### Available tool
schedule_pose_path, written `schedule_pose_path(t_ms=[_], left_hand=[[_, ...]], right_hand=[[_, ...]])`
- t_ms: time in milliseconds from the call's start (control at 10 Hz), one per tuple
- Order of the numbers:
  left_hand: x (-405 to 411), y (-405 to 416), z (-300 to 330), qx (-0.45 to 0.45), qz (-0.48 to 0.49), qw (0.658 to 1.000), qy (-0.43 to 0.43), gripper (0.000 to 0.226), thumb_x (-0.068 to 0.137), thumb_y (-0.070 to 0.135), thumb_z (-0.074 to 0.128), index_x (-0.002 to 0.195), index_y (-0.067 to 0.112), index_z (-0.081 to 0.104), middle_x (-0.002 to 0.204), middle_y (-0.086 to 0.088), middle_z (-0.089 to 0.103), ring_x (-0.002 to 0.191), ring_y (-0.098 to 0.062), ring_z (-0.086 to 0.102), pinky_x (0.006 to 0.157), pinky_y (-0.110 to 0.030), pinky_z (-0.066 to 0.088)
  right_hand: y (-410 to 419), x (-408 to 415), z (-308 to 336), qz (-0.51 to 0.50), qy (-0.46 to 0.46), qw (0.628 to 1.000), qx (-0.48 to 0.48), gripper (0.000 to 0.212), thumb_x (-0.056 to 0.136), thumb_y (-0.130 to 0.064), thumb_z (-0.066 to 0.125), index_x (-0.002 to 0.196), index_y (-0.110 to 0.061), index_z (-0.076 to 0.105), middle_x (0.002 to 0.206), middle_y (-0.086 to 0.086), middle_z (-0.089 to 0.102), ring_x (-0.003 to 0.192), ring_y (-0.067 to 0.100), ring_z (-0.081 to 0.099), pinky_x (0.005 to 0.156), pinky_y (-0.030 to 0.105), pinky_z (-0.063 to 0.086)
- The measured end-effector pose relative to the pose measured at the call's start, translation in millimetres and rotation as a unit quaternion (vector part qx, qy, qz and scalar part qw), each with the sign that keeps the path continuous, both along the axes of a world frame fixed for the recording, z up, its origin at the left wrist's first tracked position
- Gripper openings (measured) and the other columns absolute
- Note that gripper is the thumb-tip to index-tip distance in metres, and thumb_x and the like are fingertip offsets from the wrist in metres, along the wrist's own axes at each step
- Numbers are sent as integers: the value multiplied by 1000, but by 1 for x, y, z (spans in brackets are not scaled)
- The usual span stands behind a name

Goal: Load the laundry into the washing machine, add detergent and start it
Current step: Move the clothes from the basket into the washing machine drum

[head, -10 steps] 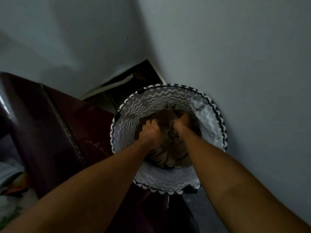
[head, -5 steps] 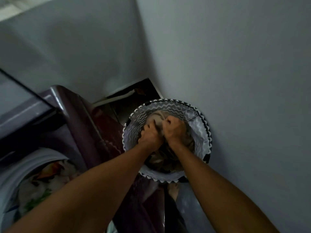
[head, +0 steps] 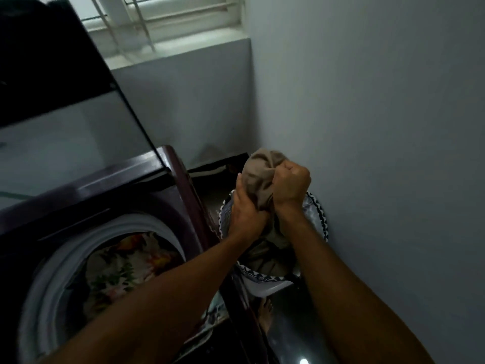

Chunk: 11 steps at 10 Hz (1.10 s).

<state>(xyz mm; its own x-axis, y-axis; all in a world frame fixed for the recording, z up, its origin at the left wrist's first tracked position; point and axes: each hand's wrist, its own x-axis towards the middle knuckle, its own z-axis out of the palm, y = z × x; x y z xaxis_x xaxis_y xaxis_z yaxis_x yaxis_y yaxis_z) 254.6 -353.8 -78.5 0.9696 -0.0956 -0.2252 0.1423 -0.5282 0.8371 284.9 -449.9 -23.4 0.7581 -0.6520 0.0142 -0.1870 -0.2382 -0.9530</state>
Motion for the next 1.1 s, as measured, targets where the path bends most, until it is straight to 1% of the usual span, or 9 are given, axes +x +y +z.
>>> schedule_pose_path(t_ms=[200, 300, 500, 600, 700, 800, 900, 1000, 1100], left_hand=[[-20, 34, 68, -97, 29, 991, -91, 105, 71, 25, 79, 147, 46, 11, 143, 4, 43, 121, -12, 55, 92, -34, 55], [-34, 62, 99, -83, 70, 989, -104, 83, 77, 27, 76, 141, 36, 25, 122, 9, 59, 102, -6, 61, 73, -16, 49], [-77, 127, 125, -52, 246, 960, -125, 52, 83, 16, 70, 127, 14, 44, 96, 6, 58, 86, -16, 60, 65, -18, 39], [-101, 166, 125, -24, 259, 963, -69, 53, 83, 10, 69, 130, 4, 45, 112, -14, 59, 105, -35, 59, 88, -39, 51], [-108, 214, 119, -25, 249, 968, 1, 72, 78, 21, 77, 139, 6, 42, 129, -12, 57, 119, -32, 57, 97, -38, 51], [-92, 259, 101, 6, 211, 977, -24, 112, 65, 31, 82, 152, 0, 19, 135, -6, 49, 122, -11, 50, 92, 5, 28], [-81, 281, 80, 30, 154, 987, 38, 111, 61, 46, 75, 151, 8, 22, 138, -9, 48, 121, -8, 50, 102, -10, 34], [-88, 302, 90, 178, 108, 975, 75, 72, 56, 51, 68, 120, 17, 63, 118, -6, 65, 105, -23, 64, 84, -35, 52], [-101, 305, 99, 156, 75, 983, 60, 46, 72, 35, 70, 115, 18, 68, 111, -6, 69, 101, -24, 65, 81, -34, 52]], right_hand=[[41, -10, 73, 71, -76, 991, 83, 22, 62, -7, 43, 46, -18, 34, 40, -12, 28, 43, 12, 26, 44, 25, 19], [83, -15, 102, 155, -93, 976, 124, 15, 61, -3, 46, 49, -9, 42, 46, 6, 39, 46, 20, 37, 42, 36, 32], [181, -34, 130, 372, -124, 915, 94, 17, 64, -2, 55, 53, -5, 44, 50, 3, 43, 48, 14, 41, 46, 27, 32], [224, -42, 118, 481, -78, 873, 4, 17, 64, -11, 59, 52, -9, 47, 51, 0, 47, 50, 11, 43, 48, 26, 34], [258, -50, 100, 535, -49, 841, -64, 21, 62, -17, 59, 53, -3, 46, 50, 2, 43, 48, 11, 39, 46, 25, 30], [279, -56, 81, 554, 2, 825, -111, 28, 68, -28, 59, 51, -13, 44, 49, -1, 44, 46, 11, 39, 48, 27, 32], [292, -61, 65, 556, 45, 820, -126, 38, 77, -34, 55, 48, -17, 39, 45, -3, 46, 44, 13, 43, 49, 29, 36], [296, -62, 49, 559, 68, 815, -136, 30, 72, -35, 55, 51, -15, 46, 49, -3, 51, 47, 13, 48, 50, 31, 40], [294, -67, 35, 576, 120, 792, -160, 24, 70, -34, 60, 59, -12, 61, 59, 0, 64, 55, 15, 59, 51, 28, 47]])
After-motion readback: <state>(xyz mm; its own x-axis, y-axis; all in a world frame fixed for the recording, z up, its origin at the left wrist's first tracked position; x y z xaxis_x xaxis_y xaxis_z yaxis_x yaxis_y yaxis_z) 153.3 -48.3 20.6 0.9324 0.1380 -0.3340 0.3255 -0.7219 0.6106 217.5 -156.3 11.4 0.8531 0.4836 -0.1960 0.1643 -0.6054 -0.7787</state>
